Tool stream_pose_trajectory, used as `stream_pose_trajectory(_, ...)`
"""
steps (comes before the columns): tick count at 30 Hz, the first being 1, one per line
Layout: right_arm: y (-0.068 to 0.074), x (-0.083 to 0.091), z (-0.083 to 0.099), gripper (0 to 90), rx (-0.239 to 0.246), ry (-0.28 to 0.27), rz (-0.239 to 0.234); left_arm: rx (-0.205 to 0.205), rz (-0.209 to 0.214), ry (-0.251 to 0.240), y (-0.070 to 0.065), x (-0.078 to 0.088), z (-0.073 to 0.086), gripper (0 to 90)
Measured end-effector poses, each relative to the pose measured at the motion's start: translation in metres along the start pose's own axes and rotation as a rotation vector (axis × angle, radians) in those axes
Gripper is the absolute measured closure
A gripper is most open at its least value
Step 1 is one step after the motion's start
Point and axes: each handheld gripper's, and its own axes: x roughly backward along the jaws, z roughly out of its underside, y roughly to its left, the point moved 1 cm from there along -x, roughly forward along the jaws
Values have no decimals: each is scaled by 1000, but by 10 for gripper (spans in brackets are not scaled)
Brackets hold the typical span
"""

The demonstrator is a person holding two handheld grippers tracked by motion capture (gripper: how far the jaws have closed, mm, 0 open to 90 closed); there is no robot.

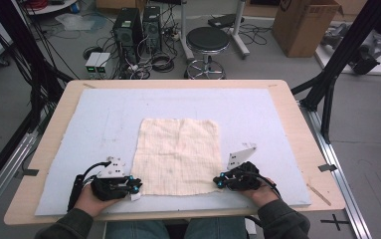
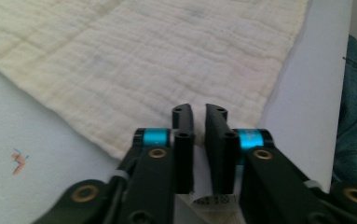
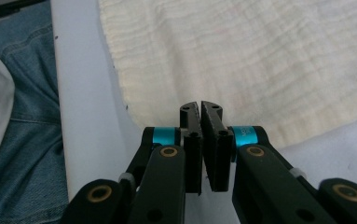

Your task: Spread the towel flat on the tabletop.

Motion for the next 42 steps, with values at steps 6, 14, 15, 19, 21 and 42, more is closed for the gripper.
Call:
stream_pose_trajectory(6, 2, 2, 0, 883, 22, 12, 8, -15, 26, -23, -2, 3, -1, 879)
stream_pose_trajectory(14, 3, 15, 7, 883, 9, -23, -4, -43, 47, -48, -11, 6, -5, 887)
stream_pose_trajectory(15, 3, 16, 8, 883, 6, -28, -4, -43, 47, -52, -12, 8, -6, 887)
stream_pose_trajectory(19, 6, 19, 9, 883, 15, -29, -11, -49, 56, -57, -15, 11, -6, 888)
stream_pose_trajectory(21, 8, 19, 10, 882, 15, -26, -15, -55, 63, -52, -17, 12, -5, 888)
stream_pose_trajectory(42, 20, -1, 3, 646, 68, 7, -95, -35, 67, 12, -14, 0, 1, 595)
